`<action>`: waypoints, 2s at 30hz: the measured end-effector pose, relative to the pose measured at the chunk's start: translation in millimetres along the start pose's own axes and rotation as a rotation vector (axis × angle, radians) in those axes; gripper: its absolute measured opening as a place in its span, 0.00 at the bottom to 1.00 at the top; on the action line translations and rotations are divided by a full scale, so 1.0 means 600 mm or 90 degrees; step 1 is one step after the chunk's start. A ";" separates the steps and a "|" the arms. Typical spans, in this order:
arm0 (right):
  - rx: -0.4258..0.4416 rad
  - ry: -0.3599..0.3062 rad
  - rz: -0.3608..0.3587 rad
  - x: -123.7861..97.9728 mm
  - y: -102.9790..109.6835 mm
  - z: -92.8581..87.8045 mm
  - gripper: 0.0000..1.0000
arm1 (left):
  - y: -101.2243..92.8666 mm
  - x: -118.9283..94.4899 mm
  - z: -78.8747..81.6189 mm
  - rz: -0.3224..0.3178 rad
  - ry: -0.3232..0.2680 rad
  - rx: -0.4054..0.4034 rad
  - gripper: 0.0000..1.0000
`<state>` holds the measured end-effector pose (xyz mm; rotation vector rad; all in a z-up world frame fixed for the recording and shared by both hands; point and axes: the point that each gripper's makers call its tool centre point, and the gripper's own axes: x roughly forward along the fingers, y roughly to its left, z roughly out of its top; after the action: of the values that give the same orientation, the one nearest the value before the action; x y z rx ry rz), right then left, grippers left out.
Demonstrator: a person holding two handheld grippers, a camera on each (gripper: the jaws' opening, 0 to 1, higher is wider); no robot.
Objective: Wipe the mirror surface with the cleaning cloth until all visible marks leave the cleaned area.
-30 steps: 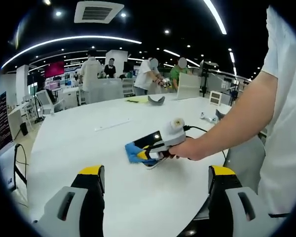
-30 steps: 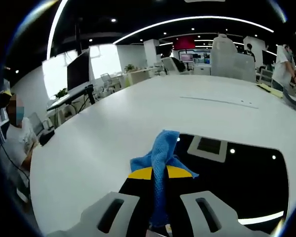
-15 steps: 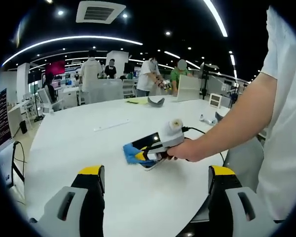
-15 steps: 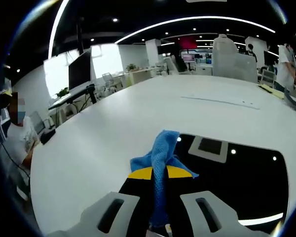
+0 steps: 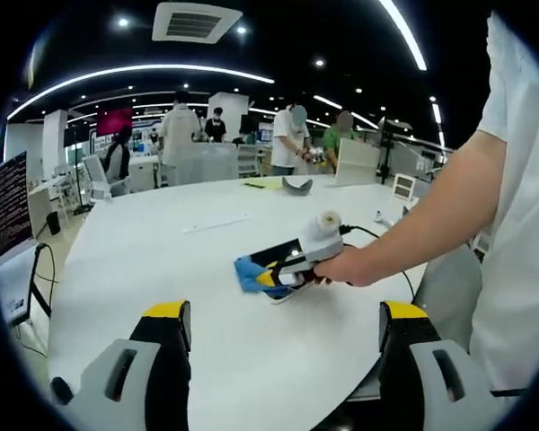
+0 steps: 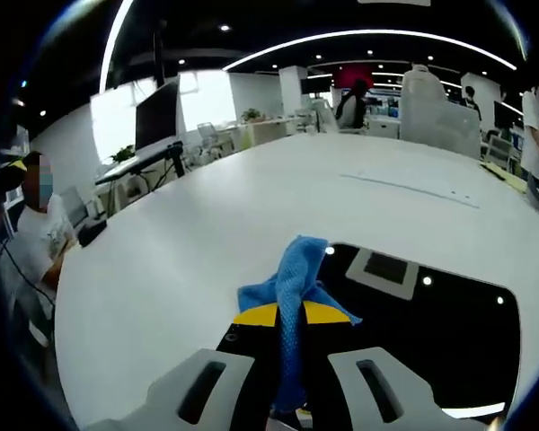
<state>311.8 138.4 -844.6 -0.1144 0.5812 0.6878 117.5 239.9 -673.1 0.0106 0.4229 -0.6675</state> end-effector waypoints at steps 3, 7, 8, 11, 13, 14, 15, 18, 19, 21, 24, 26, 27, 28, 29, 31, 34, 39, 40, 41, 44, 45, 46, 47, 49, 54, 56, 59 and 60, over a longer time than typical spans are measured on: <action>-0.010 0.001 0.006 -0.002 0.004 0.000 0.03 | -0.010 -0.004 -0.003 0.007 -0.004 -0.007 0.87; -0.017 0.003 0.013 -0.002 0.004 -0.001 0.03 | -0.015 -0.009 -0.010 0.018 -0.005 -0.014 0.87; -0.019 0.004 0.016 -0.003 0.006 -0.001 0.03 | -0.016 -0.010 -0.013 0.024 -0.002 -0.018 0.87; -0.028 0.005 0.023 -0.004 0.007 -0.002 0.03 | -0.017 -0.013 -0.014 0.034 -0.003 -0.022 0.86; -0.025 0.005 0.023 -0.003 0.007 -0.002 0.03 | -0.021 -0.011 -0.015 0.036 0.000 -0.018 0.86; -0.022 0.005 0.022 -0.004 0.007 -0.003 0.03 | -0.023 -0.010 -0.015 0.037 0.001 -0.017 0.86; -0.024 0.004 0.022 -0.004 0.008 -0.004 0.03 | -0.023 -0.009 -0.014 0.038 0.002 -0.018 0.86; -0.022 0.001 0.032 -0.009 0.013 -0.007 0.03 | -0.028 -0.006 -0.004 0.042 -0.005 -0.016 0.86; -0.027 0.001 0.040 -0.011 0.015 -0.008 0.03 | -0.032 -0.005 0.001 0.042 -0.011 -0.009 0.86; -0.044 0.006 0.056 -0.011 0.017 -0.010 0.03 | -0.036 -0.003 0.004 0.044 -0.011 -0.004 0.86; -0.050 0.012 0.066 -0.009 0.015 -0.009 0.03 | -0.040 -0.005 0.008 0.048 -0.017 -0.008 0.86; -0.057 0.014 0.068 -0.010 0.016 -0.009 0.03 | -0.042 -0.006 0.008 0.051 -0.017 -0.007 0.86; -0.056 0.015 0.069 -0.009 0.015 -0.010 0.03 | -0.042 -0.007 0.008 0.052 -0.017 -0.006 0.86; -0.056 0.014 0.071 -0.009 0.015 -0.010 0.03 | -0.042 -0.008 0.007 0.054 -0.017 -0.008 0.86; -0.057 0.012 0.073 -0.010 0.015 -0.010 0.03 | -0.043 -0.009 0.007 0.056 -0.016 -0.009 0.86; -0.056 0.010 0.077 -0.011 0.016 -0.010 0.03 | -0.047 -0.010 0.008 0.058 -0.017 -0.010 0.86; -0.077 0.015 0.081 -0.013 0.017 -0.011 0.03 | -0.057 -0.007 0.006 0.059 -0.013 -0.009 0.86; -0.089 0.019 0.099 -0.017 0.014 -0.016 0.03 | -0.078 -0.001 0.007 0.063 -0.010 -0.008 0.86; -0.089 0.019 0.102 -0.018 0.014 -0.017 0.03 | -0.080 -0.001 0.009 0.066 -0.013 -0.011 0.86; -0.095 0.020 0.103 -0.018 0.014 -0.018 0.03 | -0.082 0.000 0.010 0.067 -0.015 -0.014 0.86; -0.098 0.020 0.109 -0.022 0.015 -0.020 0.03 | -0.093 0.006 0.011 0.074 -0.014 -0.019 0.86; -0.100 0.019 0.114 -0.023 0.015 -0.020 0.03 | -0.097 0.008 0.012 0.074 -0.014 -0.020 0.86; -0.102 0.018 0.116 -0.025 0.016 -0.021 0.03 | -0.101 0.009 0.012 0.074 -0.013 -0.019 0.86; -0.102 0.018 0.119 -0.026 0.016 -0.021 0.03 | -0.104 0.010 0.013 0.074 -0.013 -0.016 0.86; -0.107 0.018 0.125 -0.033 0.018 -0.024 0.03 | -0.110 0.013 0.013 0.076 -0.010 -0.017 0.85; -0.115 0.018 0.136 -0.046 0.015 -0.031 0.03 | -0.127 0.022 0.012 0.079 -0.001 -0.019 0.85; -0.113 0.018 0.141 -0.050 0.014 -0.033 0.03 | -0.132 0.024 0.012 0.080 0.003 -0.018 0.85; -0.116 0.019 0.150 -0.053 0.012 -0.034 0.03 | -0.139 0.028 0.016 0.083 0.003 -0.022 0.85; -0.115 0.020 0.153 -0.054 0.010 -0.035 0.03 | -0.143 0.031 0.016 0.084 0.006 -0.025 0.85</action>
<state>278.0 118.9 -844.0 -0.2268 0.5664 0.9731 82.8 159.9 -660.6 0.0050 0.4403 -0.5288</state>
